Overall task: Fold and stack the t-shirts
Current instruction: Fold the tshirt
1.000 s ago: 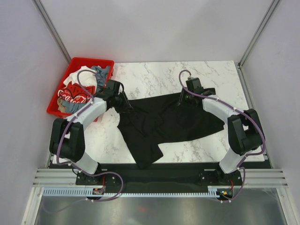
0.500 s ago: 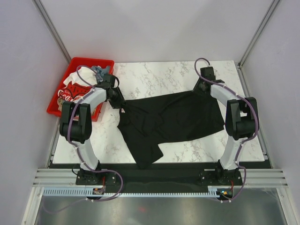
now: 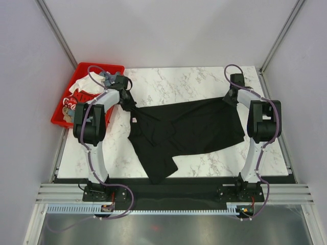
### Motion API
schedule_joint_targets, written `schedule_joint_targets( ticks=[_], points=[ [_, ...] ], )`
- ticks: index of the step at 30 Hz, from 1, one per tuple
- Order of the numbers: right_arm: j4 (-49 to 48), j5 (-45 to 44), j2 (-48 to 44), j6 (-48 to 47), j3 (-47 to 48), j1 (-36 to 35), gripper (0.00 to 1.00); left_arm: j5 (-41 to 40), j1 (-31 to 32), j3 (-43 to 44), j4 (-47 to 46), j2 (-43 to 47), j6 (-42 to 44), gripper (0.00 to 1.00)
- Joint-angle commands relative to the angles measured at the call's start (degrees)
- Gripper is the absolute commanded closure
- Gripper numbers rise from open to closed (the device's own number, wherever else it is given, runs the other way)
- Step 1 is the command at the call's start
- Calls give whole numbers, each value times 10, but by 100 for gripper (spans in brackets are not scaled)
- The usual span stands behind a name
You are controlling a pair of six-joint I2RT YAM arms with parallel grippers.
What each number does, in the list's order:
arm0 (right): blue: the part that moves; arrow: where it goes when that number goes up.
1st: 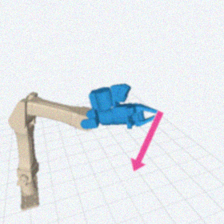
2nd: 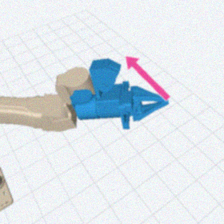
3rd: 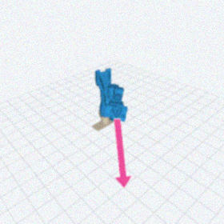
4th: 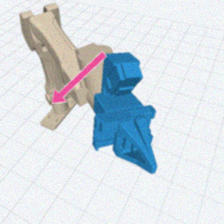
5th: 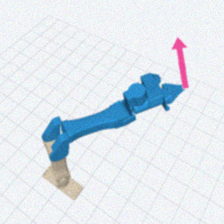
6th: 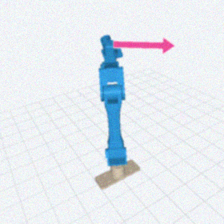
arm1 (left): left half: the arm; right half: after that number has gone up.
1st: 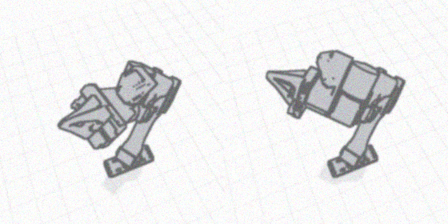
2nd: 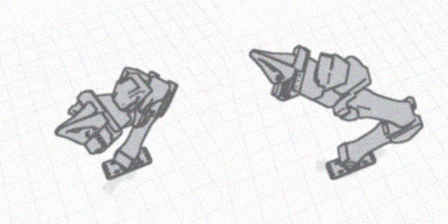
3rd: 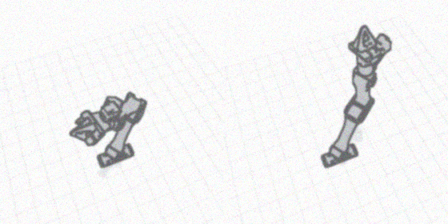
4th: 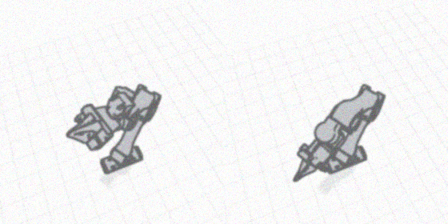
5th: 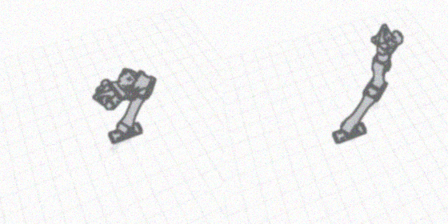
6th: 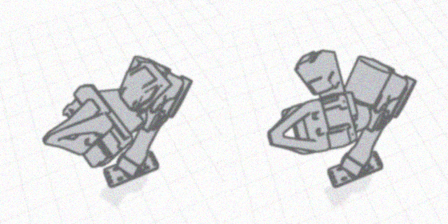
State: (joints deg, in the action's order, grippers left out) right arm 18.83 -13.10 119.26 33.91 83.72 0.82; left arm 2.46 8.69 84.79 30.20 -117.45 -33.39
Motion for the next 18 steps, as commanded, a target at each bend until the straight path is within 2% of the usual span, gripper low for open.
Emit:
schedule_joint_targets(
  ticks=[1, 8, 12, 13, 18],
  points=[
    [7, -31, 23, 4, 10, 16, 62, -23, -8, 41, 1, -28, 20, 82],
    [7, -61, 21, 3, 8, 17, 62, -43, -9, 92, 19, -50, 31, 78],
    [9, -61, 16, 0, 12, 17, 62, -44, -8, 88, 28, -31, 28, 68],
    [10, -61, 14, -2, 14, 17, 62, -45, -8, 85, 30, -24, 29, 63],
    [37, -50, -18, -12, 35, 17, 61, -40, -5, 75, 33, 39, 53, 56]
  ],
)
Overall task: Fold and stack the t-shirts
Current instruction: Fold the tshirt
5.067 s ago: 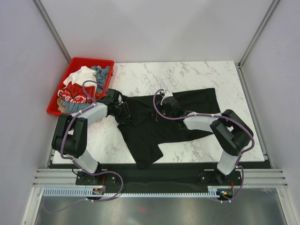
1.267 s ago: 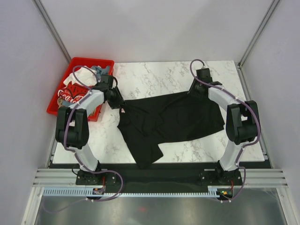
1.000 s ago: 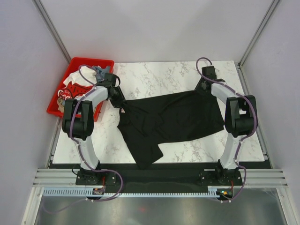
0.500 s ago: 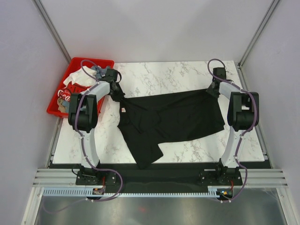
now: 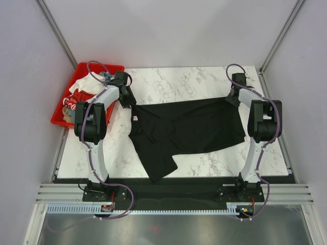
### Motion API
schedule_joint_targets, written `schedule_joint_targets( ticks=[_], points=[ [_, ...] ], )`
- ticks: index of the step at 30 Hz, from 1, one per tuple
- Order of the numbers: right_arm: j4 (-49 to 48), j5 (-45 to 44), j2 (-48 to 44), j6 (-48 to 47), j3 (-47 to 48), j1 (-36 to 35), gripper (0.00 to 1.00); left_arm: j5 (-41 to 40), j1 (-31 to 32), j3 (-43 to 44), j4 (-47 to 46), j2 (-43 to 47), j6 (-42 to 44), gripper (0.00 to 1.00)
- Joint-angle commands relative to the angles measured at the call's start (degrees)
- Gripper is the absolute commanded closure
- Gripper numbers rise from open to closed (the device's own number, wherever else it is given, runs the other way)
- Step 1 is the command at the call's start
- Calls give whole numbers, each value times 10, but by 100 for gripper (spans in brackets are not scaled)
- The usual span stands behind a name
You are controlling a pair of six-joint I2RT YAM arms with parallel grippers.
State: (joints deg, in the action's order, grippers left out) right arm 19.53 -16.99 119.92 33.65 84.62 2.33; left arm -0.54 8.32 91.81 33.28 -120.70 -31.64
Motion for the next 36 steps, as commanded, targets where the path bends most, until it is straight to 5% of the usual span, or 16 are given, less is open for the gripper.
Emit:
schedule_joint_targets(
  ticks=[1, 10, 28, 30, 32, 36],
  points=[
    [34, -9, -32, -8, 30, 2, 60, -7, 0, 6, 3, 81, 39, 56],
    [77, -17, -80, 4, 15, 3, 60, 65, 37, -19, 1, 121, 19, 54],
    [71, -37, -41, 0, -32, 32, 62, -8, 50, -51, 1, 1, 7, 53],
    [66, -37, -31, 0, -35, 38, 74, -13, 50, -51, 1, -8, 8, 53],
    [60, -44, -31, 3, -45, 45, 98, -16, 50, -49, 1, -17, 6, 53],
    [51, -66, -47, 12, -73, 49, 100, -24, 50, -44, 2, -21, 7, 52]
  ],
)
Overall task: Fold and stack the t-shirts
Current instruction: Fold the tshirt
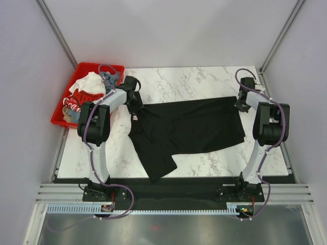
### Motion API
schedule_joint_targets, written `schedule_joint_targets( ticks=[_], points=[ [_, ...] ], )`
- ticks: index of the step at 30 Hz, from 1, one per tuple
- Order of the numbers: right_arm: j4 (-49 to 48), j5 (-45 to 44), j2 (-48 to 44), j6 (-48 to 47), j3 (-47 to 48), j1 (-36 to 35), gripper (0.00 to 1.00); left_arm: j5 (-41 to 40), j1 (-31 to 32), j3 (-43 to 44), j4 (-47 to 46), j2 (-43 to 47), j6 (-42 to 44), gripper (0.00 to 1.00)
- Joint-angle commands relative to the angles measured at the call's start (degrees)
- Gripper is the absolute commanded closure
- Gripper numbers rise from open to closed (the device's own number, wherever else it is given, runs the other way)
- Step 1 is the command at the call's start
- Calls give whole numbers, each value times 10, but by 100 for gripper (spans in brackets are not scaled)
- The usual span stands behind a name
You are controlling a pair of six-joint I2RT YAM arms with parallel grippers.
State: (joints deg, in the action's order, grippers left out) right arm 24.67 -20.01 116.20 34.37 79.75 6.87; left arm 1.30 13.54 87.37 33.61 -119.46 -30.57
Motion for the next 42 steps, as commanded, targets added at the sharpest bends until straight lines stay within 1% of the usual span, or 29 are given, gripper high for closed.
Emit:
schedule_joint_targets(
  ticks=[1, 3, 6, 9, 12, 13, 15, 16, 18, 19, 25, 27, 31, 34, 36, 38, 40, 41, 42],
  points=[
    [-2, -43, -17, 13, -31, 3, 100, -45, -3, 6, -1, -32, -4, 52],
    [-8, -68, -42, 24, -59, 3, 100, -48, -3, 18, -1, -36, 5, 51],
    [-30, -77, -77, 36, -92, 3, 100, -46, -4, 47, 2, -45, 17, 50],
    [-37, -77, -91, 33, -96, 3, 100, -34, -3, 72, 8, -47, 25, 49],
    [-34, -53, -97, 19, -86, 2, 100, -25, -2, 69, 15, -33, 23, 49],
    [-32, -29, -99, 17, -83, 3, 99, -24, -3, 65, 16, -25, 21, 49],
    [-26, -9, -99, 21, -72, 2, 93, -24, -3, 60, 14, -4, 21, 48],
    [-21, 11, -99, 25, -68, 3, 83, -19, -2, 60, 15, 1, 24, 48],
    [-20, 24, -99, 34, -61, 0, 72, -16, -2, 63, 14, 18, 24, 48],
    [-20, 31, -96, 37, -59, -2, 70, -16, -2, 65, 15, 23, 25, 48],
    [-20, 44, -79, 46, -33, -17, 67, 9, -1, 73, 14, 48, 11, 46],
    [-20, 37, -76, 50, -28, -18, 64, 11, -2, 79, 14, 42, 10, 46],
    [-19, 35, -59, 56, -21, -19, 60, 25, -2, 83, 15, 0, 11, 46],
    [-15, 35, -38, 56, -17, -19, 59, 25, -1, 82, 13, -16, 2, 46],
    [-11, 10, -28, 55, -19, -19, 60, 20, -3, 89, 15, -39, 3, 46],
    [-8, -12, -26, 52, -26, -18, 63, 16, -7, 90, 16, -54, 3, 46],
    [-8, -31, -23, 50, -30, -15, 75, 4, -7, 88, 17, -60, 0, 46],
    [-8, -38, -21, 50, -35, -12, 88, -1, -7, 86, 17, -67, 2, 46],
    [-8, -44, -21, 51, -39, -11, 94, -4, -7, 87, 17, -70, 3, 46]
  ],
)
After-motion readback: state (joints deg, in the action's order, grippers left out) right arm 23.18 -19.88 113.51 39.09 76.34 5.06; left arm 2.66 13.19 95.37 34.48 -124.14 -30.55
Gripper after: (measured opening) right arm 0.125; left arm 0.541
